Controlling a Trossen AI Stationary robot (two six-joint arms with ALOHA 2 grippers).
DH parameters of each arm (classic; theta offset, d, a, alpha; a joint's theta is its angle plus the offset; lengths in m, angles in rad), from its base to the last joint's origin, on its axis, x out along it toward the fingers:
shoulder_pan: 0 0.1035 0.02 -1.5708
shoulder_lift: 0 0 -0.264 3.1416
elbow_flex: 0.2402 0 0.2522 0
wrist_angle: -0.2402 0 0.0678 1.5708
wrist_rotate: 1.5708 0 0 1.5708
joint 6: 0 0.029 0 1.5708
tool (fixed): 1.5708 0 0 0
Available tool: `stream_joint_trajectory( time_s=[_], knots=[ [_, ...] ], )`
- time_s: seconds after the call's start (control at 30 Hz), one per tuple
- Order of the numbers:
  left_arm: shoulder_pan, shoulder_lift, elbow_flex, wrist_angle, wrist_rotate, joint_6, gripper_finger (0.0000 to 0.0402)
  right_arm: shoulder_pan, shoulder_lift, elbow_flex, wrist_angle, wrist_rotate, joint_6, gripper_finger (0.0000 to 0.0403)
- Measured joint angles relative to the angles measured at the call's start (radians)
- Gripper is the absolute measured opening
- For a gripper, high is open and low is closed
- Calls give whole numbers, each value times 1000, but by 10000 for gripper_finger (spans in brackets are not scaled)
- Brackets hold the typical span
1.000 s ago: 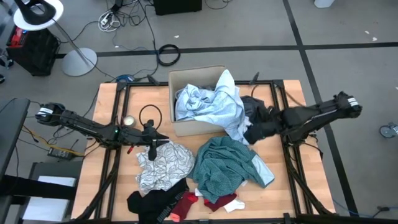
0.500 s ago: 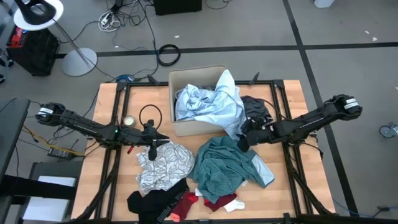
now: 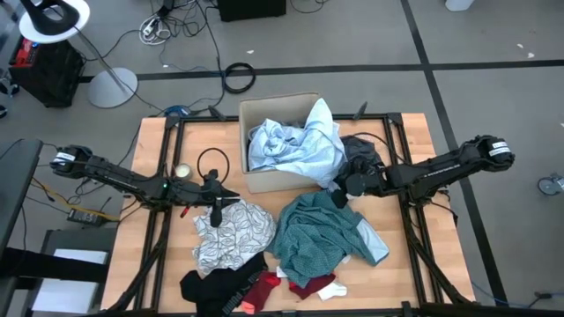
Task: Sort clothes
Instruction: Put the blue shirt into the laundry organizer
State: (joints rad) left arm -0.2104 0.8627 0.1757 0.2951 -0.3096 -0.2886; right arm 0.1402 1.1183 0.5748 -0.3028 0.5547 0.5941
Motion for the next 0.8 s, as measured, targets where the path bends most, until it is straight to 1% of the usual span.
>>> stream_joint_trajectory(
  time_s=[0.17, 0.27, 0.33, 0.5, 0.6, 0.67, 0.8],
  knots=[
    [0, 0, 0, 0, 0, 0, 83, 1, 0, 215, -245, 60, -31, 4],
    [0, 0, 0, 0, 0, 0, 83, 1, 0, 346, -336, 102, -83, 3],
    [0, 0, 0, 2, 0, 0, 83, 0, 0, 426, -358, 125, -130, 3],
    [0, 0, 0, 22, 0, 4, 83, -3, 20, 601, -348, 231, -285, 2],
    [0, -1, 0, 33, 0, 14, 83, -31, 43, 680, -276, 244, -424, 1],
    [0, 0, 0, 30, 0, 16, 83, -62, 65, 727, -202, 212, -520, 1],
    [0, 0, 0, 30, 0, 16, 83, -138, 133, 828, -98, 94, -657, 1]
  ],
)
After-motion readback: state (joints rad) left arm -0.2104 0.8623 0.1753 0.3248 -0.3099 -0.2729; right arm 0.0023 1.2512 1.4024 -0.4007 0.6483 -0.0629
